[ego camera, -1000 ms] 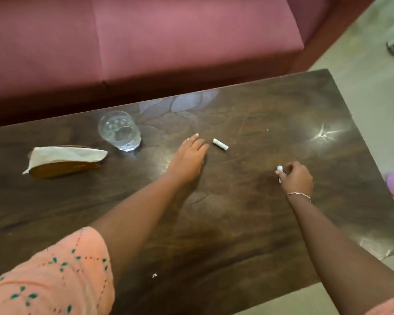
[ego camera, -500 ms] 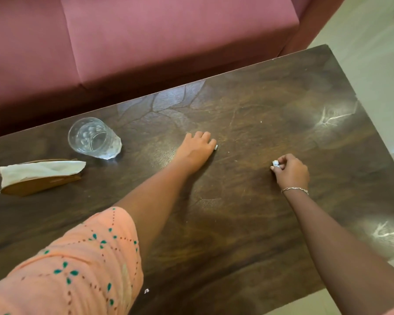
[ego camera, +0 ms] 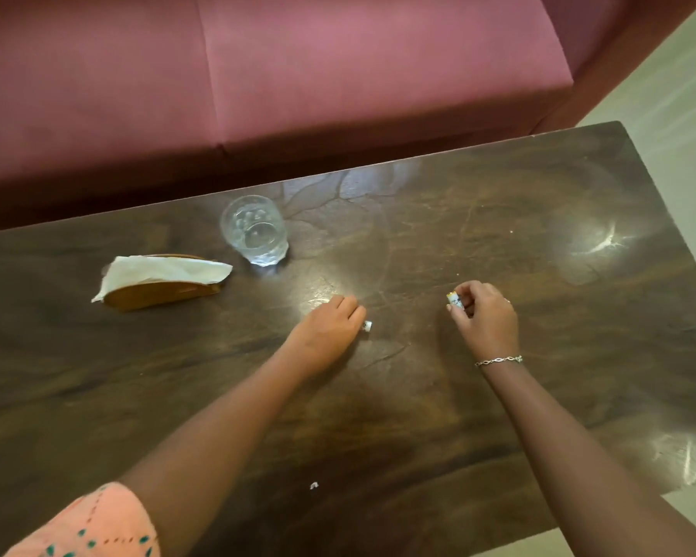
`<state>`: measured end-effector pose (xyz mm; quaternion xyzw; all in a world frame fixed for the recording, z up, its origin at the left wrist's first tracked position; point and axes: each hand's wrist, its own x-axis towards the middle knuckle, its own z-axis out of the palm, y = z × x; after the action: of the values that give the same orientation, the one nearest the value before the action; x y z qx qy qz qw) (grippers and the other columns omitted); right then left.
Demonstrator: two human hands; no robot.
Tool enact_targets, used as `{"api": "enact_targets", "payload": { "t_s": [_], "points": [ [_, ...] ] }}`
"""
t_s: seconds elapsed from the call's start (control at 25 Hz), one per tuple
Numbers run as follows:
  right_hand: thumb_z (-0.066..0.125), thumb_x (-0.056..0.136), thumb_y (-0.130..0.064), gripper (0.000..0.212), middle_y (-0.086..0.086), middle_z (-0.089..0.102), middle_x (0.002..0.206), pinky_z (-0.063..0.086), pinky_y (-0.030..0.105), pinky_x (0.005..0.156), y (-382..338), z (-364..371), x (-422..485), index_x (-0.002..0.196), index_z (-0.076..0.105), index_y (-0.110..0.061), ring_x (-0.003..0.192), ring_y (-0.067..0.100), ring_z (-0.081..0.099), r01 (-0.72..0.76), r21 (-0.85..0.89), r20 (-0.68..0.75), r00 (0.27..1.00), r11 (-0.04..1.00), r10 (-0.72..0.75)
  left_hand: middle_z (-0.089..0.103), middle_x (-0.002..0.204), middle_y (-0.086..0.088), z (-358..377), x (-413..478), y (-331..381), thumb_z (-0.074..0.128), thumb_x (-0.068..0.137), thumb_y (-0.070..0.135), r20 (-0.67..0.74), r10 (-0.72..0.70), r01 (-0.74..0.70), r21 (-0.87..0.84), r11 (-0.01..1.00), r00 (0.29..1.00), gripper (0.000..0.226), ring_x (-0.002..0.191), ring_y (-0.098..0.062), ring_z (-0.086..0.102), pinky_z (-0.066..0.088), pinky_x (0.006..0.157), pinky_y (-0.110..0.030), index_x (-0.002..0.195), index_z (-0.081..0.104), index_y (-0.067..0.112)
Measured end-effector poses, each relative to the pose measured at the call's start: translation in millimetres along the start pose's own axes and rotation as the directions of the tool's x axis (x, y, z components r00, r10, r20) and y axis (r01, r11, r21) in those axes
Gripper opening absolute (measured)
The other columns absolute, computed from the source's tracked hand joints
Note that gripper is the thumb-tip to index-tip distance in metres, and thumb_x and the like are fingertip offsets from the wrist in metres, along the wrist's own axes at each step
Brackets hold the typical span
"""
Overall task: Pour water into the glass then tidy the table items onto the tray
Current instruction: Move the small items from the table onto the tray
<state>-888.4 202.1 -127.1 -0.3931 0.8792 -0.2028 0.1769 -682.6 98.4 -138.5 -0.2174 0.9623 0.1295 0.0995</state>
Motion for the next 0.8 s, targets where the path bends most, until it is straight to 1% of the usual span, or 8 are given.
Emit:
{"api": "enact_targets", "payload": {
  "t_s": [0.04, 0.12, 0.2, 0.28, 0.4, 0.64, 0.72, 0.8],
  "points": [
    [0.064, 0.078, -0.009, 0.013, 0.013, 0.063, 0.087, 0.042, 0.034, 0.071, -16, 5, -4, 0.090, 0.062, -0.004, 0.078, 0.030, 0.058, 0.024, -0.002, 0.008, 1.000, 1.000, -0.024, 0.051, 0.112, -0.016, 1, -18, -9, 0.023, 0.084, 0.000, 0.014, -0.011, 0.011, -0.007, 1.000, 1.000, 0.037, 0.099, -0.030, 0.049, 0.043, 0.077, -0.037, 0.109, 0.050, 0.001],
    [0.063, 0.079, -0.009, 0.012, 0.014, 0.063, 0.087, 0.040, 0.033, 0.072, -46, 16, -12, 0.090, 0.062, -0.004, 0.079, 0.030, 0.058, 0.073, -0.004, 0.016, 0.997, 0.997, -0.073, 0.053, 0.113, -0.016, -4, -49, -24, 0.029, 0.086, 0.001, -0.024, -0.028, 0.028, 0.016, 0.999, 0.999, 0.034, 0.100, -0.030, 0.051, 0.045, 0.077, -0.036, 0.111, 0.051, 0.000],
    [0.062, 0.080, -0.009, 0.010, 0.014, 0.063, 0.085, 0.038, 0.031, 0.070, -77, 28, -22, 0.088, 0.062, -0.004, 0.078, 0.030, 0.057, 0.125, -0.006, 0.024, 0.992, 0.992, -0.125, 0.064, 0.092, -0.014, -18, -82, -41, 0.038, 0.078, 0.005, -0.134, -0.013, 0.017, 0.032, 0.999, 0.991, 0.028, 0.080, -0.028, 0.061, 0.050, 0.062, -0.032, 0.093, 0.062, 0.002],
    [0.062, 0.080, -0.008, 0.008, 0.014, 0.063, 0.083, 0.036, 0.030, 0.068, -113, 45, -37, 0.087, 0.062, -0.004, 0.078, 0.030, 0.057, 0.187, -0.006, 0.046, 0.981, 0.982, -0.186, 0.066, 0.074, -0.006, -32, -123, -63, 0.062, 0.065, 0.009, -0.180, 0.014, 0.000, 0.075, 0.997, 0.984, 0.012, 0.062, -0.020, 0.062, 0.046, 0.050, -0.023, 0.076, 0.066, 0.009],
    [0.064, 0.078, -0.006, 0.007, 0.014, 0.061, 0.079, 0.033, 0.029, 0.065, -166, 74, -64, 0.084, 0.061, -0.003, 0.077, 0.031, 0.056, 0.300, -0.006, 0.105, 0.949, 0.954, -0.298, 0.067, 0.077, -0.004, -31, -193, -95, 0.081, 0.052, 0.008, -0.184, -0.072, 0.084, 0.060, 0.995, 0.980, 0.031, 0.064, -0.017, 0.062, 0.047, 0.051, -0.022, 0.079, 0.067, 0.011],
    [0.068, 0.077, -0.008, 0.011, 0.013, 0.062, 0.082, 0.032, 0.027, 0.064, -258, 131, -116, 0.086, 0.062, -0.004, 0.075, 0.030, 0.059, 0.476, 0.025, 0.207, 0.858, 0.879, -0.471, 0.068, 0.082, -0.006, -14, -339, -154, 0.078, 0.056, 0.004, -0.231, -0.284, 0.305, 0.060, 0.950, 0.930, 0.032, 0.072, -0.021, 0.066, 0.052, 0.055, -0.025, 0.086, 0.068, 0.008],
    [0.068, 0.076, -0.007, 0.013, 0.014, 0.063, 0.085, 0.038, 0.030, 0.065, -289, 148, -130, 0.088, 0.063, -0.004, 0.076, 0.031, 0.060, 0.518, 0.038, 0.233, 0.827, 0.855, -0.511, 0.068, 0.081, -0.010, -13, -386, -178, 0.065, 0.065, 0.003, -0.264, -0.361, 0.390, 0.064, 0.919, 0.894, 0.021, 0.073, -0.025, 0.066, 0.054, 0.057, -0.028, 0.086, 0.067, 0.004],
    [0.068, 0.076, -0.007, 0.014, 0.015, 0.064, 0.086, 0.044, 0.036, 0.066, -315, 164, -143, 0.088, 0.062, -0.004, 0.076, 0.033, 0.060, 0.545, 0.047, 0.252, 0.804, 0.837, -0.538, 0.067, 0.080, -0.012, -16, -427, -205, 0.047, 0.071, 0.007, -0.273, -0.465, 0.498, 0.064, 0.865, 0.842, 0.025, 0.073, -0.027, 0.066, 0.054, 0.059, -0.029, 0.085, 0.067, 0.003]
  ]
}}
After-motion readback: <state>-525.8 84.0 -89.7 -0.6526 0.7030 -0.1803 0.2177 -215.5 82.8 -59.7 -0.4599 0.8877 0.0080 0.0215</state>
